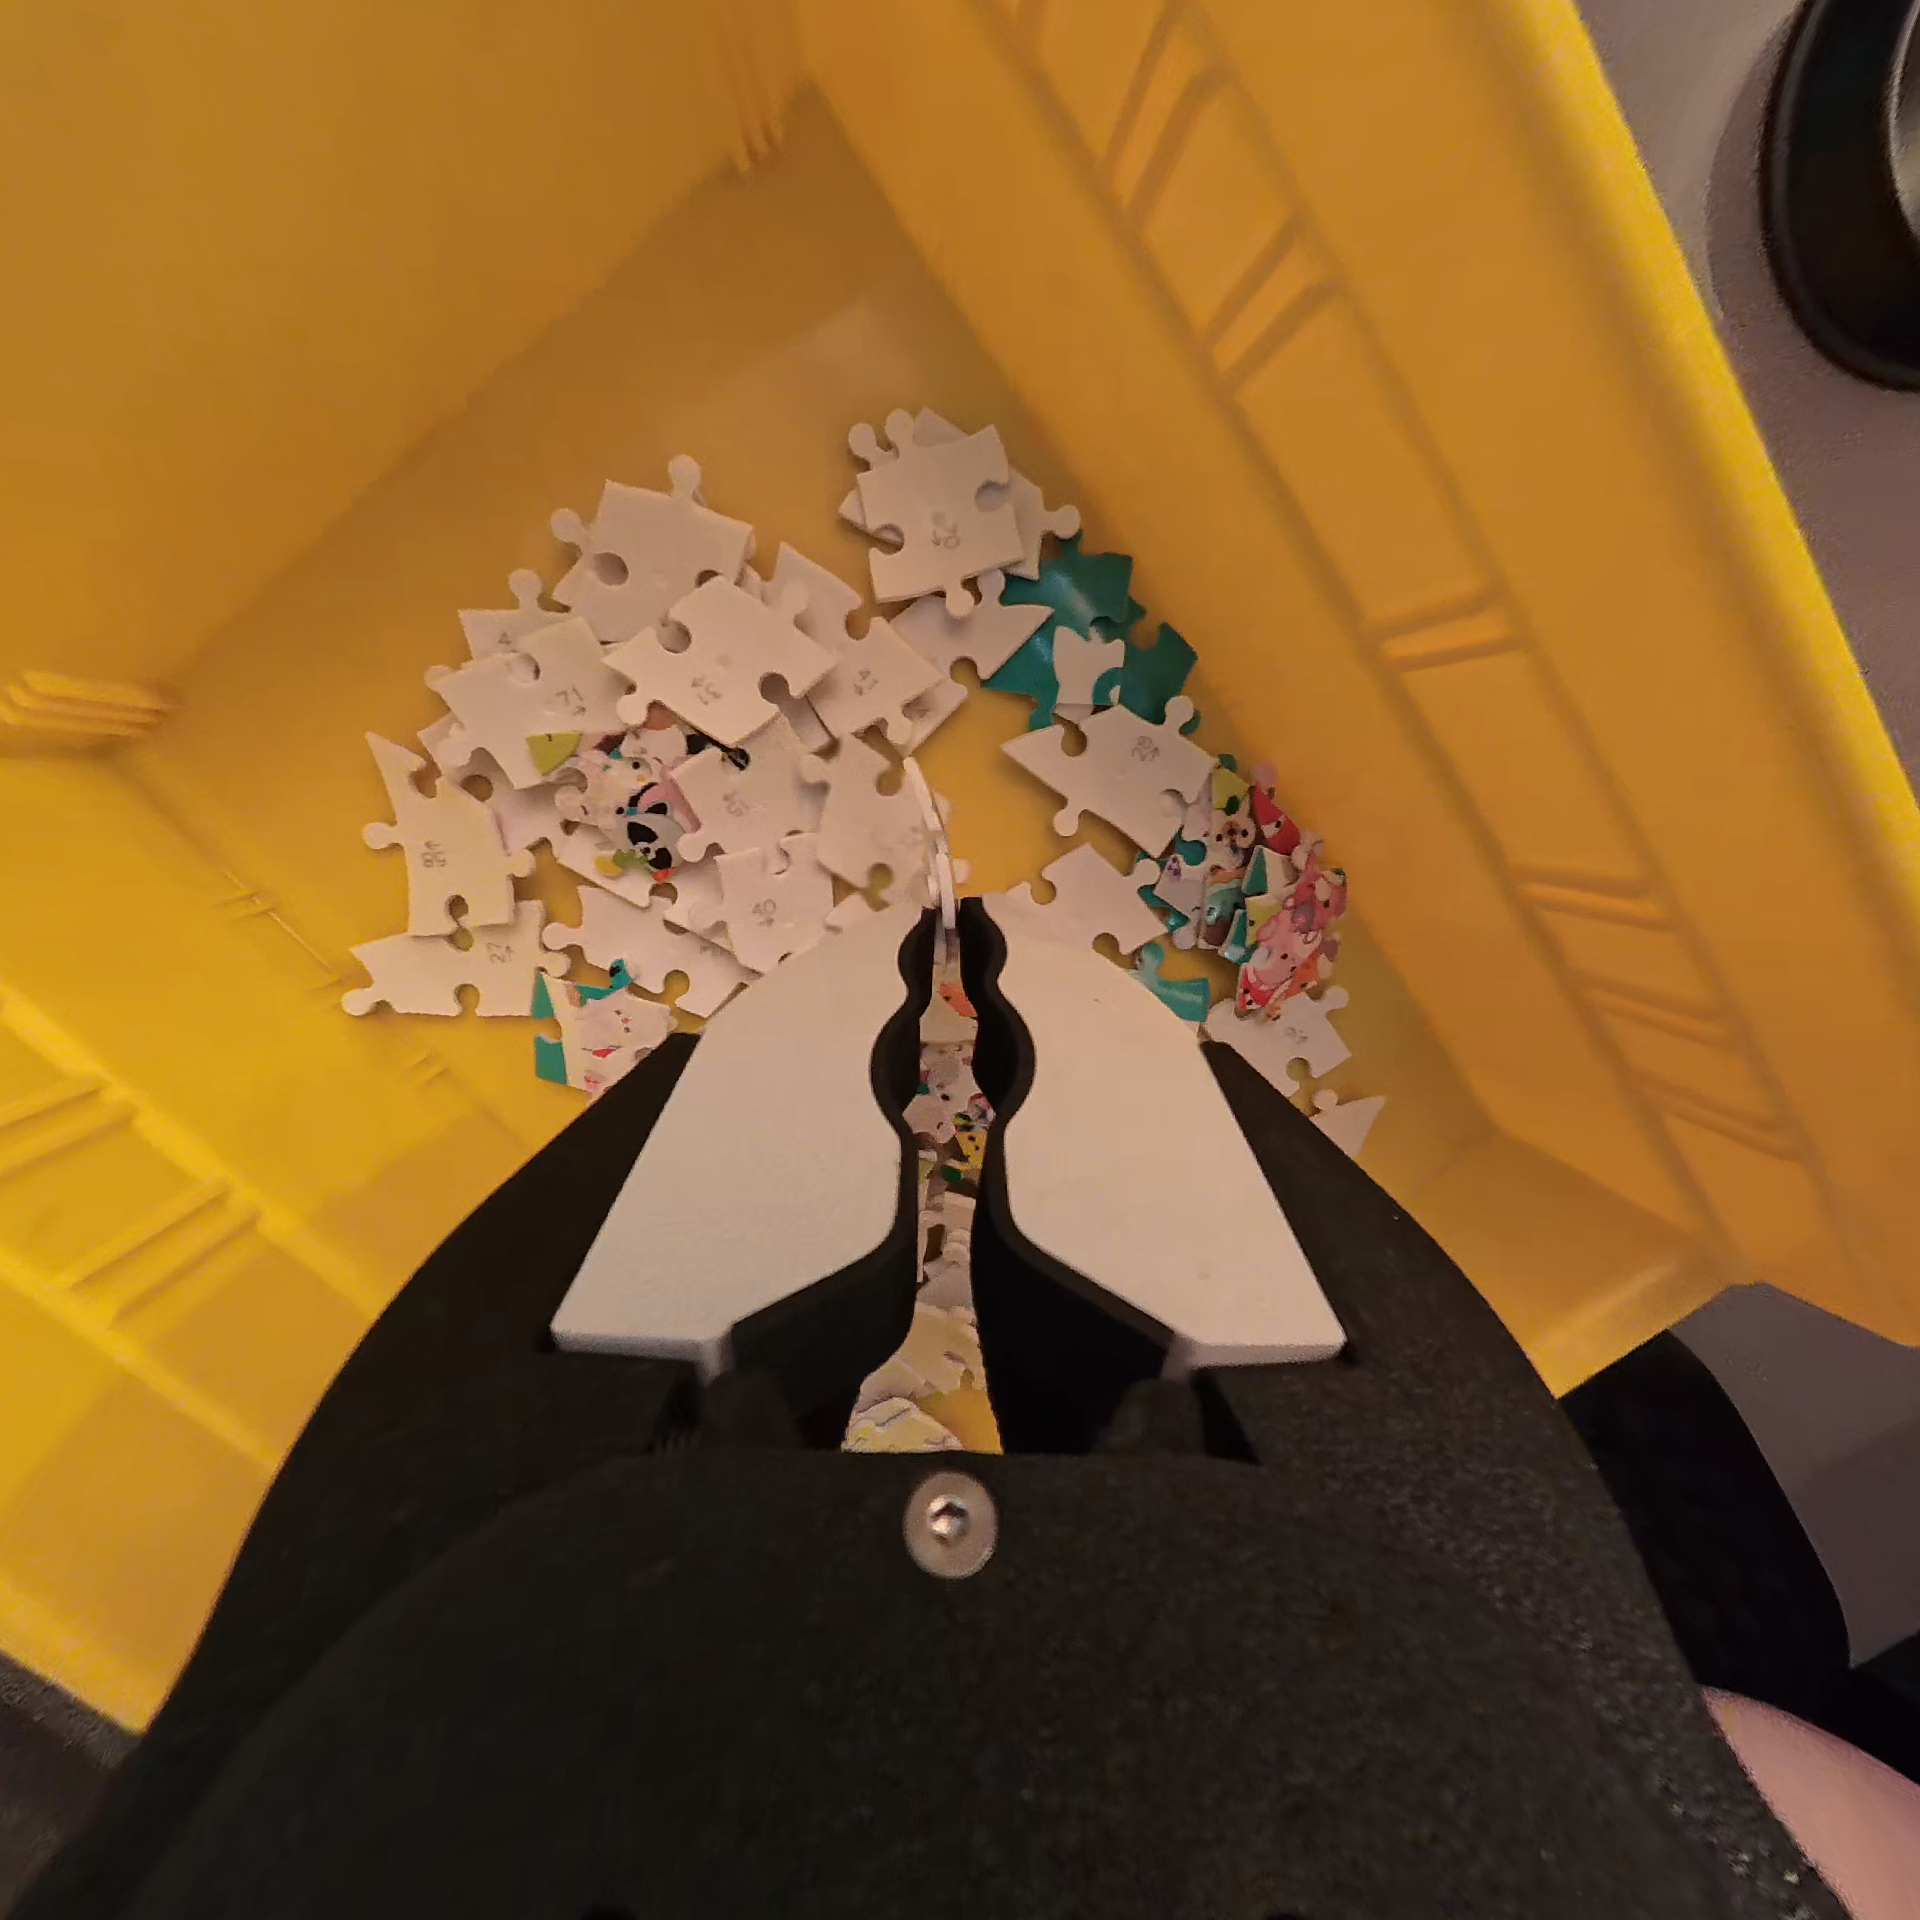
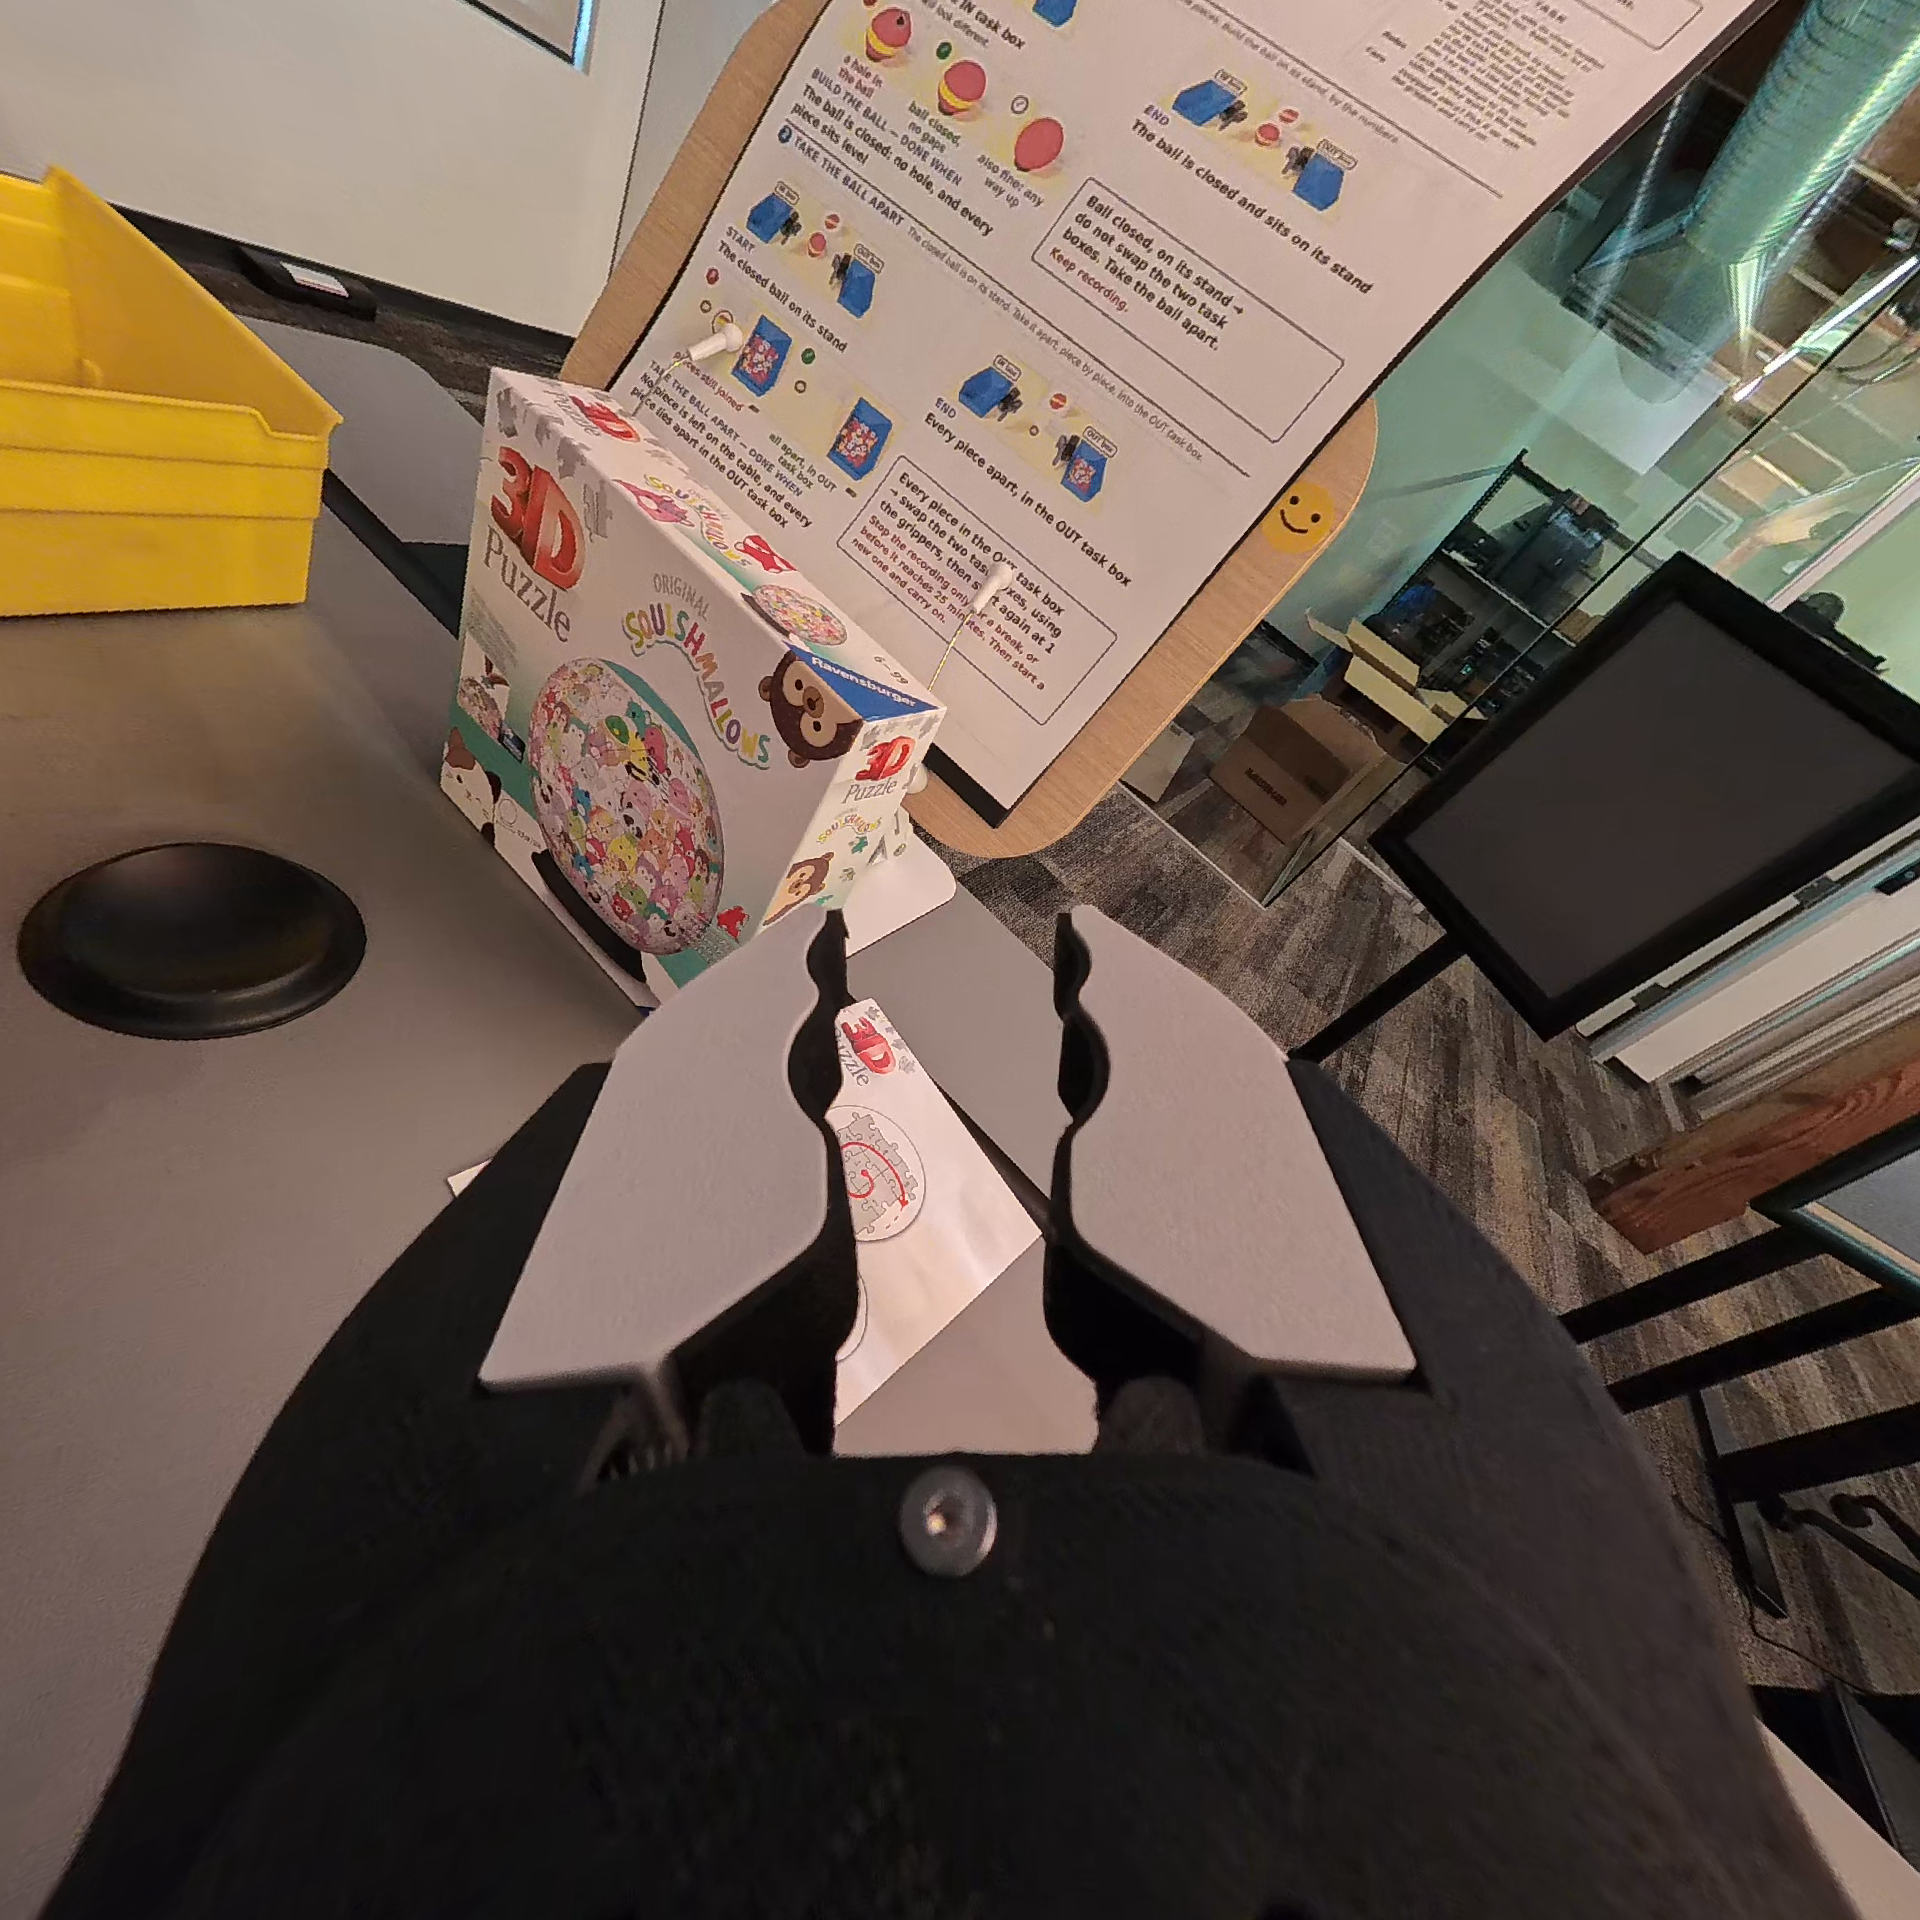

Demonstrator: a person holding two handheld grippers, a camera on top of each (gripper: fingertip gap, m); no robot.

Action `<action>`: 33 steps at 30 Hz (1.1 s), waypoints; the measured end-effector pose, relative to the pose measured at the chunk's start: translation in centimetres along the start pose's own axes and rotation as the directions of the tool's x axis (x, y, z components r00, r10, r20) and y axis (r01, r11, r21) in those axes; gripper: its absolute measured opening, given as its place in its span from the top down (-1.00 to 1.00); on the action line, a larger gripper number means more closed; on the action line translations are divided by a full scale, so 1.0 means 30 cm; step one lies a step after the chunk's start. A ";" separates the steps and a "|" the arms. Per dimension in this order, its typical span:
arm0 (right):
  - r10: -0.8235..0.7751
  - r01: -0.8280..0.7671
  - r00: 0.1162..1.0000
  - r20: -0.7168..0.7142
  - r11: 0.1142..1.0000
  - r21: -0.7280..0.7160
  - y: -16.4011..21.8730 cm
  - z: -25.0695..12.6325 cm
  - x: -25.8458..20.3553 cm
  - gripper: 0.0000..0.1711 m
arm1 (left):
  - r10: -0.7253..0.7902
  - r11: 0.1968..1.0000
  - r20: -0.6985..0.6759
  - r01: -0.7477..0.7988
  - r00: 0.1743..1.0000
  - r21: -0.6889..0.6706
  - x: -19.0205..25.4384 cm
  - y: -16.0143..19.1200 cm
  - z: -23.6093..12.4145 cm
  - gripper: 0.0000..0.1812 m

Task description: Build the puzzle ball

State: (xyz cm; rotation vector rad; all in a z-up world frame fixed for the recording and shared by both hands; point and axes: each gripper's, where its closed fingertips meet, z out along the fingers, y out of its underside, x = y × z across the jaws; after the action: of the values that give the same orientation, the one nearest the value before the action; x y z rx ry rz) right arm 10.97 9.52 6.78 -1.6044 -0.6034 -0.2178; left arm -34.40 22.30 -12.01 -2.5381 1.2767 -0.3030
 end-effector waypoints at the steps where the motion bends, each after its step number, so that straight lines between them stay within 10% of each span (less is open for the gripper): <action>1: 0.001 -0.001 1.000 0.000 1.000 0.000 0.000 0.000 0.001 0.54 | 0.001 1.000 0.006 -0.001 1.000 0.003 -0.003 -0.001 -0.004 0.95; 15: -0.002 0.002 1.000 0.001 1.000 -0.005 0.005 0.002 -0.001 0.54 | 0.069 0.995 0.349 -0.042 0.934 -0.085 -0.171 0.026 -0.017 0.95; 33: 0.000 0.000 1.000 0.000 1.000 -0.005 0.006 0.002 0.001 0.54 | -0.134 0.981 0.191 0.103 0.973 0.163 -0.156 -0.006 -0.138 0.74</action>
State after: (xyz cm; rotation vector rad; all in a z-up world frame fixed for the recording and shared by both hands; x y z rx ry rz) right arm 11.08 9.58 6.63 -1.6093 -0.6028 -0.2193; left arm -38.30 25.54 -8.35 -2.4472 0.9908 -0.1569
